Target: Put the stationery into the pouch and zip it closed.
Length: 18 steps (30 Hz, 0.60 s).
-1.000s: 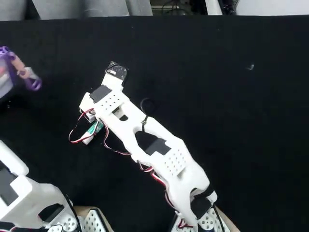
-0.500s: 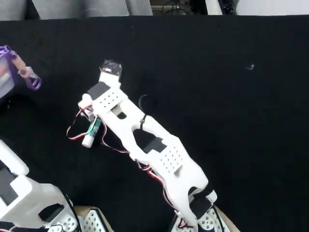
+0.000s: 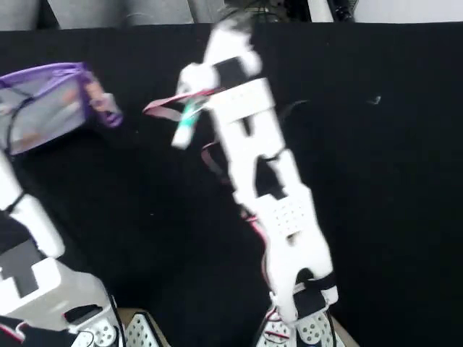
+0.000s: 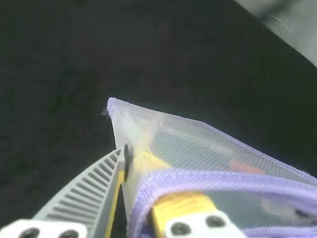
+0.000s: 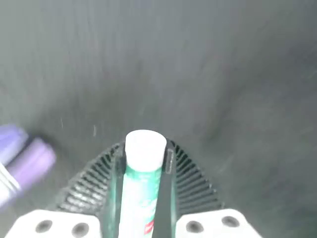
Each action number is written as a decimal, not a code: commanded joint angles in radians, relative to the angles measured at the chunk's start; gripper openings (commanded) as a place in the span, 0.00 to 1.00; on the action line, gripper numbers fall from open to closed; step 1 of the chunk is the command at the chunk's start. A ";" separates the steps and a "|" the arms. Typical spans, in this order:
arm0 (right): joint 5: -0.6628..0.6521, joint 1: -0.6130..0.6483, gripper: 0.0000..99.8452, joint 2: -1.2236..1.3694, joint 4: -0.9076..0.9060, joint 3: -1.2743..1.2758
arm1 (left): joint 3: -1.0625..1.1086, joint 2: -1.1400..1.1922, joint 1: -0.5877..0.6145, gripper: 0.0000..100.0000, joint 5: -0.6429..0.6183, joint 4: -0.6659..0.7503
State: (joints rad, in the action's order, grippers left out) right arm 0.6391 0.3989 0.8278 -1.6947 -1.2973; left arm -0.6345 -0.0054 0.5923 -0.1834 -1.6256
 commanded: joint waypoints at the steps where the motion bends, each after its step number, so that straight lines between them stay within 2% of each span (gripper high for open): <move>1: -0.087 -0.163 0.01 -0.007 -0.057 -0.309 | -0.133 -0.028 -0.124 0.03 -0.029 -0.066; 3: -0.117 -0.209 0.01 -0.015 -0.061 -0.384 | -0.159 -0.028 -0.189 0.03 -0.037 -0.101; 7: -0.137 -0.252 0.01 -0.085 -0.061 -0.366 | -0.162 -0.028 -0.298 0.03 -0.078 -0.132; 14: -0.138 -0.233 0.01 -0.225 -0.061 -0.374 | -0.050 -0.034 -0.467 0.03 -0.100 -0.132; 18: -0.242 -0.193 0.01 -0.332 -0.061 -0.374 | 0.018 -0.034 -0.565 0.03 -0.106 -0.129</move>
State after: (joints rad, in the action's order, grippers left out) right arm 0.4918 0.1626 0.6513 -1.7315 -1.6195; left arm -0.6222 -0.0054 0.0967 -0.2754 -1.7545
